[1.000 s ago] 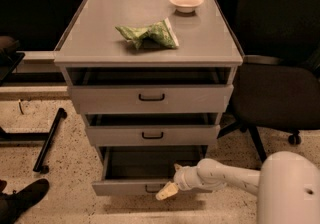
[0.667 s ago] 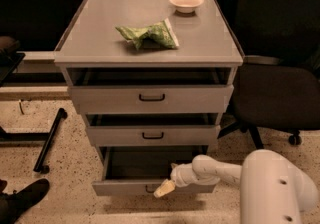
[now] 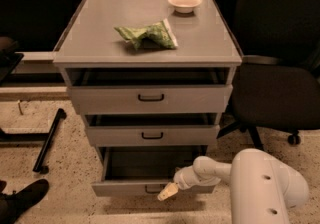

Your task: Open bottom drawer

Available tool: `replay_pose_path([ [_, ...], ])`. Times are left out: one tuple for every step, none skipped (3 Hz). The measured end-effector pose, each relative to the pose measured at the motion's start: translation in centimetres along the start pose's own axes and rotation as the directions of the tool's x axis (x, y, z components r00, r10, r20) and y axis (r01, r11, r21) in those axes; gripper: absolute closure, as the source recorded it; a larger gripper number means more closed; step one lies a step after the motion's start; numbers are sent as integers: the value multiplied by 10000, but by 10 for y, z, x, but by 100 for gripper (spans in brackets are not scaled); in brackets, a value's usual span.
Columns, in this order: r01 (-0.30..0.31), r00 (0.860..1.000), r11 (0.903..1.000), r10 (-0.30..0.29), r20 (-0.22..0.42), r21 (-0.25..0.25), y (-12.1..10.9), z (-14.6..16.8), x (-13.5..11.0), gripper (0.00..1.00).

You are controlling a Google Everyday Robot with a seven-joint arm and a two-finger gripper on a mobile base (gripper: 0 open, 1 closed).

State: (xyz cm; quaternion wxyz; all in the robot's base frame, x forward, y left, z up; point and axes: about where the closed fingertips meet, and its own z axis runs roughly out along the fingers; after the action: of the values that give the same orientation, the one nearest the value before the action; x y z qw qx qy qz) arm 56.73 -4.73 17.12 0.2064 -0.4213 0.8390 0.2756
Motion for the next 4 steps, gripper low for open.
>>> replay_pose_path([
  [-627,9980,9979,627,-12,162,7,-16,16,0],
  [-627,9980,9979,628,-12,162,7,-16,16,0],
  [-1565,9876,9875,1567,-94,208,38,-34,62,0],
  [-1565,9876,9875,1567,-94,207,38,-34,62,0],
])
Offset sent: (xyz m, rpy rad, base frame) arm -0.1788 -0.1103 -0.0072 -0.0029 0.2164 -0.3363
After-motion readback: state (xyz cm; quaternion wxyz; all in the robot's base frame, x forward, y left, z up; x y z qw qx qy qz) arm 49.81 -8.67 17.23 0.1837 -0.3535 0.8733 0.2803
